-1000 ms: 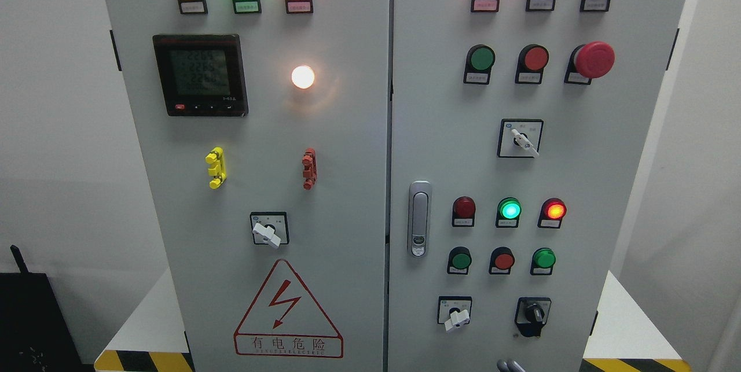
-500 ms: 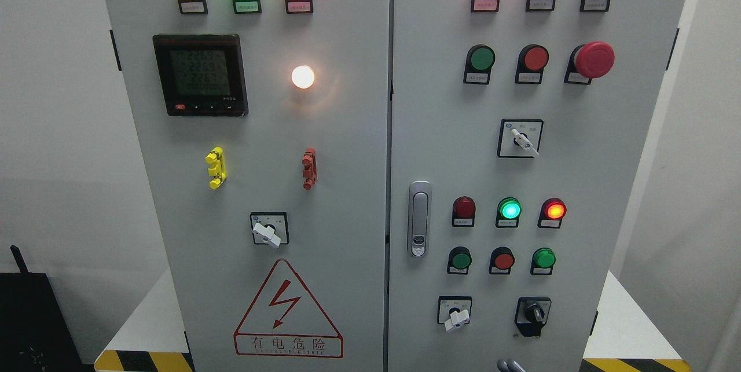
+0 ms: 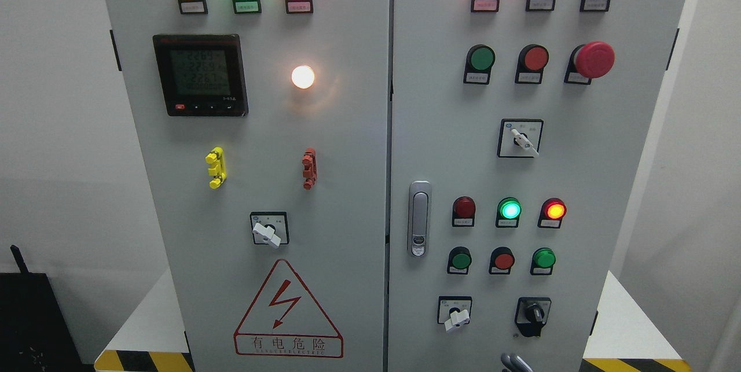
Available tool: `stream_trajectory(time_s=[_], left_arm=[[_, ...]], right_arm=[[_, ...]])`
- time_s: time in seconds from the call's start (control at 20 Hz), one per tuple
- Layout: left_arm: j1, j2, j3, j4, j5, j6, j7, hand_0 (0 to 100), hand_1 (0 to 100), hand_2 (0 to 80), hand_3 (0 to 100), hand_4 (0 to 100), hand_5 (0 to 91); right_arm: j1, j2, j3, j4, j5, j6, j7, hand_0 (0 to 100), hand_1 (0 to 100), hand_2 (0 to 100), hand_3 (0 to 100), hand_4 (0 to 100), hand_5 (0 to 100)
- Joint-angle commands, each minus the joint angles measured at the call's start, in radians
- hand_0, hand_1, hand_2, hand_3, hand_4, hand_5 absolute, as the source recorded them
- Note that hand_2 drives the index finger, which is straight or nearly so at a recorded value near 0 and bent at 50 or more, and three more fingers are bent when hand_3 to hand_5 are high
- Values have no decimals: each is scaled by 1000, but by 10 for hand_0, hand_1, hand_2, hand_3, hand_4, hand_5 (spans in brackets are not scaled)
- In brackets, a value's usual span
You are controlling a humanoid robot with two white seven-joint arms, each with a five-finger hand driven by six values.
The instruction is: Press green start button
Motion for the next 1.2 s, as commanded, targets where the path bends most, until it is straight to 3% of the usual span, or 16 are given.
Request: stream_trajectory(time_s=[0.0,0.25,0.8,0.95,1.15], left_arm=[[0,0,0,0,0,1,0,120,556,0,0,0,0],[0,0,0,0,0,1,0,120,556,0,0,0,0],[0,0,0,0,0,1,0,120,556,0,0,0,0],[0,0,0,0,0,1,0,120,556,0,0,0,0],[0,0,0,0,0,1,0,120,556,0,0,0,0]], right_arm=[[-14,-2,25,4,67,-10,-13,338,277,0,0,0,0],[-30,0,26,8,187,-65,-17,317,287,0,49,8,0],[-82,3,26,36,394,-114,-39,251,294,0,329,247,0],[-94,3,23,50,469,-137,-42,233,294,0,405,325,64],[-110,4,17,56,601,-167,-80,212,306,0,499,418,185]])
